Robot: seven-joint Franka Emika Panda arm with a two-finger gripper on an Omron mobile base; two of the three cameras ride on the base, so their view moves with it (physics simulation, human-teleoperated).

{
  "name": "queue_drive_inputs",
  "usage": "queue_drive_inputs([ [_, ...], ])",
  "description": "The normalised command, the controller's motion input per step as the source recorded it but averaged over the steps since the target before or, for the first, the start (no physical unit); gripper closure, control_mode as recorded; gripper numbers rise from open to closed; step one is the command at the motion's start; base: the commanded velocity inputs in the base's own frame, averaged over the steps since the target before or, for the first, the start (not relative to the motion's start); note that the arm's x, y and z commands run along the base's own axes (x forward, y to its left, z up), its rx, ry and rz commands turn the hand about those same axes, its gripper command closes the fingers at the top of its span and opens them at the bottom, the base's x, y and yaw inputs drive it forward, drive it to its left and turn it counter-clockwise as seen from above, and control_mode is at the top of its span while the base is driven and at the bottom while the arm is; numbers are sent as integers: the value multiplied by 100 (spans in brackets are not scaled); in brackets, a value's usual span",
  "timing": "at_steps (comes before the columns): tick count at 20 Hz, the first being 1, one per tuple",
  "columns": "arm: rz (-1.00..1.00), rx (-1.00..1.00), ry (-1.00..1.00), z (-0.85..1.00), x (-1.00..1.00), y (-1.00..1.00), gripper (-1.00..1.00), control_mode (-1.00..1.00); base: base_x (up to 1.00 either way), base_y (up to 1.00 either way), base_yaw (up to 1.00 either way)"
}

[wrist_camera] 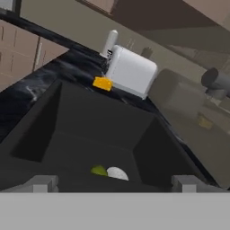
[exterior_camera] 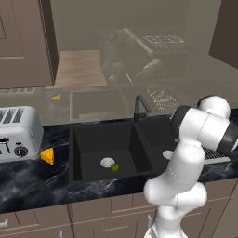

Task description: Turn on the sink faucet. Then move the lime from the counter to the sink. Turn off the sink. Move the vegetable from the sink to the pot next to the stove. Finally move the pot to the front left burner.

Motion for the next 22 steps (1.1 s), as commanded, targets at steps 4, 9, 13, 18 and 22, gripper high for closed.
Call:
queue_drive_inputs([
  [4, 2, -6, 0, 15, -24, 51, -100, -100, 0, 0, 0],
  [9, 6, -11, 0, 22, -29, 55, -100, -100, 0, 0, 0],
  [13, 8, -13, -1, 25, -24, 59, -100, -100, 0, 0, 0],
  [18, 10, -15, 0, 11, -6, 64, -100, -100, 0, 0, 0],
  [22, 14, -14, 0, 0, 0, 71, -100, -100, 0, 0, 0],
])
